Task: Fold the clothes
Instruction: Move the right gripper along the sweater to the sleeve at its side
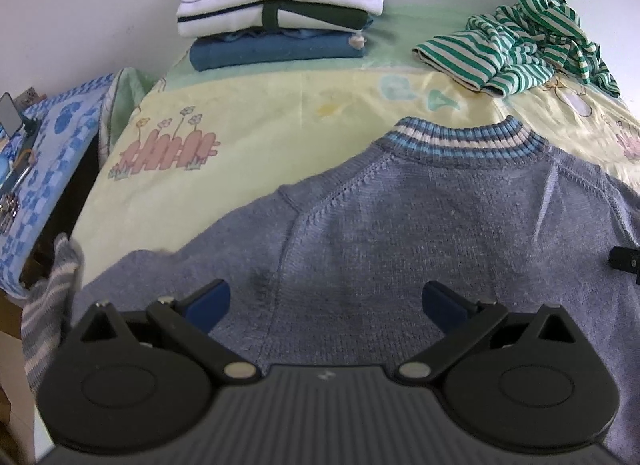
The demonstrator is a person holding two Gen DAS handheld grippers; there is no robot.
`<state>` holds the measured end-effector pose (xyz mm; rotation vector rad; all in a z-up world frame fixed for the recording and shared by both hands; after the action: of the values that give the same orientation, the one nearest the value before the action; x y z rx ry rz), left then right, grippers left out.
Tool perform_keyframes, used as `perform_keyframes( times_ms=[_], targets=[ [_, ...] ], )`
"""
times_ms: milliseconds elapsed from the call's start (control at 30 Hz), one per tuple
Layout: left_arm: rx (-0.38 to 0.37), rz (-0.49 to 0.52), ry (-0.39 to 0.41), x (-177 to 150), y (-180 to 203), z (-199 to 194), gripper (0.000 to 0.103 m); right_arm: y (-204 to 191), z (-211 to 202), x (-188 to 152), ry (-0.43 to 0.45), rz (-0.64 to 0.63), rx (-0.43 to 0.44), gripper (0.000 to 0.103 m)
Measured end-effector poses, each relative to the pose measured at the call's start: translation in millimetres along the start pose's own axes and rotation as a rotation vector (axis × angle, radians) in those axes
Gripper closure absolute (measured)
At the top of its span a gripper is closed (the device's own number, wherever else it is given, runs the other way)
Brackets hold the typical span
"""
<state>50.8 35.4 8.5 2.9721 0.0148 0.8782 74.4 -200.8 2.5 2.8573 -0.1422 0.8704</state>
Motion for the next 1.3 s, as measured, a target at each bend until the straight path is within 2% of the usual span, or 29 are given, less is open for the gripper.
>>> perform_keyframes(
  times_ms=[333, 467, 633, 733, 967, 1100, 1300],
  targets=[
    [-0.004, 0.003, -0.009, -6.9, -0.6, -2.6, 0.001, 30.4, -0.3, -13.1, 0.018, 0.044, -0.088, 0.065],
    [-0.003, 0.007, -0.012, -9.4, 0.0, -2.9, 0.001, 27.5, -18.0, -19.7, 0.049, 0.057, 0.001, 0.065],
    [0.005, 0.015, -0.008, -11.7, 3.0, -5.4, 0.001, 4.6, -36.3, -41.8, 0.052, -0.027, 0.099, 0.066],
    [0.007, 0.022, -0.009, -14.1, 4.0, -5.6, 0.001, -2.4, -36.0, -53.6, 0.046, -0.064, 0.076, 0.066],
    [0.019, 0.029, -0.026, -20.0, 4.0, -4.4, 0.001, 17.1, -34.7, -62.0, 0.028, 0.008, 0.016, 0.065],
    [0.016, 0.036, -0.035, -22.6, 3.7, -3.9, 0.001, 17.5, -39.4, -67.3, 0.029, 0.006, -0.006, 0.064],
    [-0.04, 0.099, -0.025, -41.5, 6.2, -17.3, 0.001, 17.3, -50.5, -82.7, 0.022, 0.015, 0.037, 0.06]
  ],
)
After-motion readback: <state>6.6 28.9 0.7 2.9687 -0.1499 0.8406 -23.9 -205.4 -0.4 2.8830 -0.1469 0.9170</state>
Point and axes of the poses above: each gripper's, at about its wrist camera, not at the fingertips, and z roughly the way its jaws point, y to its right, x to its top, the point moved 2 cm from there along z, roughly the way its jaws point, and after that the axes turned 7 degrees about -x, right-handed, at the moved point
